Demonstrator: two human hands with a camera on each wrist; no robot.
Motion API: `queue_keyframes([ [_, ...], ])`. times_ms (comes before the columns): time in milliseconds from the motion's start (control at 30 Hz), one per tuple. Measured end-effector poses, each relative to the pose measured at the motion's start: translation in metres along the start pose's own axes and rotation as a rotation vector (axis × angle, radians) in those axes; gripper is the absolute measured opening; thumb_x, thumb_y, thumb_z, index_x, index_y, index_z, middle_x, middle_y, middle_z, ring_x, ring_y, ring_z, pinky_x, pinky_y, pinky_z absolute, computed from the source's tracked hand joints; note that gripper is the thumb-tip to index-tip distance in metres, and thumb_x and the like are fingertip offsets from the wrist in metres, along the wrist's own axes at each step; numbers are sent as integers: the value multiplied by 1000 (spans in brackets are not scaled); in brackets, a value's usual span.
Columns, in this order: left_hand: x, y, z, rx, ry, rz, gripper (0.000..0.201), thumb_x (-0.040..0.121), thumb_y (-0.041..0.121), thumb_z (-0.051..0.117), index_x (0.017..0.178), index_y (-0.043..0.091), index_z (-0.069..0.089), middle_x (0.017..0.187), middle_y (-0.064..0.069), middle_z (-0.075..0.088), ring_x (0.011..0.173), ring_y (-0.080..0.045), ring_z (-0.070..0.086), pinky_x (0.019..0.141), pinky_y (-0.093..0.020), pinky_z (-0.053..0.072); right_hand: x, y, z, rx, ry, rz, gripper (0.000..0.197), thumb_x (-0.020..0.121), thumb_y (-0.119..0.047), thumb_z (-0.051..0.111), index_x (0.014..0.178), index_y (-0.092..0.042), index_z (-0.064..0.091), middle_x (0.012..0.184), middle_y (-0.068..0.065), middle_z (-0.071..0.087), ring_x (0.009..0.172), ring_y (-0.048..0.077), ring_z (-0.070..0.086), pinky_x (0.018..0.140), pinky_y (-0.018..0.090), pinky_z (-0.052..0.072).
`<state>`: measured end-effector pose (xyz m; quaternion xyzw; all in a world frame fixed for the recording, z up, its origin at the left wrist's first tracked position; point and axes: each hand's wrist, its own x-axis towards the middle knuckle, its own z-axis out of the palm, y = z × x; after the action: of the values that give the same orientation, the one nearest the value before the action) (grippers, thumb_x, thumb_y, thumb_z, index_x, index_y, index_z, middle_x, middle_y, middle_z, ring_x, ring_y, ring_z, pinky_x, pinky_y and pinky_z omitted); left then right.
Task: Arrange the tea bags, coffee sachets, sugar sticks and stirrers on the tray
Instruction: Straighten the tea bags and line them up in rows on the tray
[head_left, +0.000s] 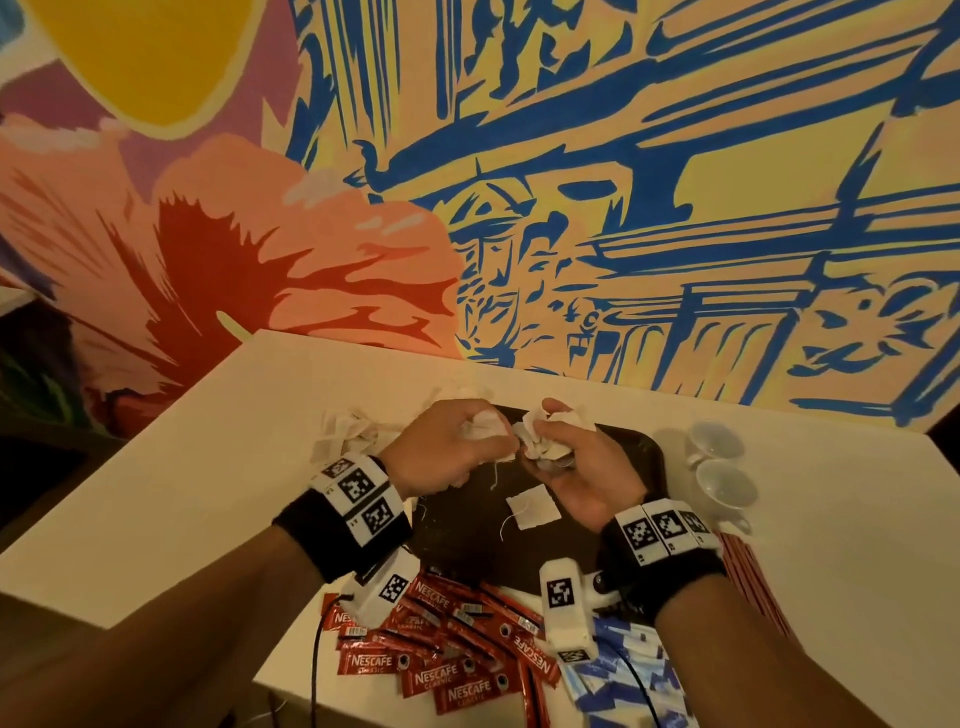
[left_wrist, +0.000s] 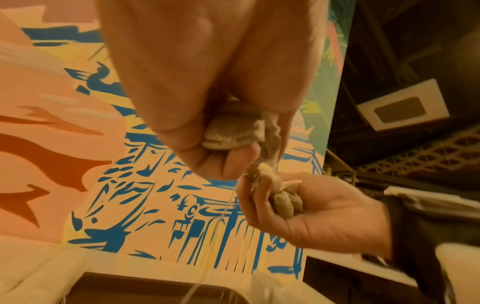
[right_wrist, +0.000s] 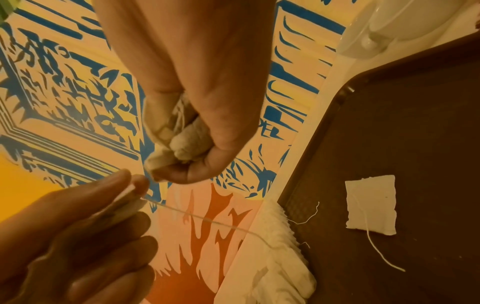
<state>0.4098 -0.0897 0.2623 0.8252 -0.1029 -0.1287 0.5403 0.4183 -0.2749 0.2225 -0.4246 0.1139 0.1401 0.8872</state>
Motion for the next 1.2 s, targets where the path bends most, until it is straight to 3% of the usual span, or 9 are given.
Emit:
queue_keyframes([
  [67,0,-2,6,41,6,106,21,82,22,82,97,17,69,75,9,62,53,-5,52,50,-16,40,0,-2,-2,-17,32,14,29,92,5,60,114,-14,62,97,14,72,75,25,74,59,33,59],
  [133,1,-4,10,166,-8,215,27,79,20,84,100,24,67,89,18,66,72,8,59,64,-6,40,0,-3,-3,-34,50,21,26,92,5,61,111,-13,63,88,12,74,73,24,73,59,33,59],
  [233,4,-7,12,252,5,301,31,79,22,83,101,32,63,102,21,67,95,6,61,79,-5,40,-2,-6,-3,-64,41,16,23,93,4,59,108,-14,63,88,12,73,78,25,72,68,37,59],
  [333,7,-8,13,163,71,269,38,78,26,85,105,27,59,98,9,67,72,2,61,64,-10,44,-5,-8,-1,-70,7,-4,26,94,3,59,111,-15,63,100,15,71,88,28,72,77,40,57],
  [433,9,-5,14,-130,83,71,46,79,33,84,109,17,53,71,5,61,45,-6,47,42,-21,37,-8,-10,0,-67,-33,-39,27,94,4,59,115,-14,62,105,17,70,97,30,70,83,43,58],
  [600,11,-6,13,-307,-10,-89,32,87,45,74,101,16,72,67,3,54,51,-11,37,48,-26,30,-10,-10,2,-89,-75,-67,27,94,5,59,112,-14,62,101,13,69,96,29,69,84,44,59],
  [767,15,-11,12,-303,26,-95,15,88,23,76,88,10,68,59,5,48,50,-10,36,47,-26,30,-8,-10,0,-106,-59,-49,26,92,6,61,111,-12,61,108,18,69,105,35,68,80,46,62],
  [900,17,-15,14,-273,76,-81,17,86,20,78,79,9,67,57,3,46,48,-9,39,46,-25,33,-6,-10,-2,-100,-46,-38,25,91,5,63,108,-13,62,103,17,72,103,35,69,76,45,63],
  [1200,16,-16,16,-260,183,-9,19,83,21,81,93,8,72,69,-9,49,52,-17,38,44,-25,32,-6,-8,-4,-58,-21,-32,28,91,3,64,113,-15,61,114,19,68,109,38,67,79,47,62],
])
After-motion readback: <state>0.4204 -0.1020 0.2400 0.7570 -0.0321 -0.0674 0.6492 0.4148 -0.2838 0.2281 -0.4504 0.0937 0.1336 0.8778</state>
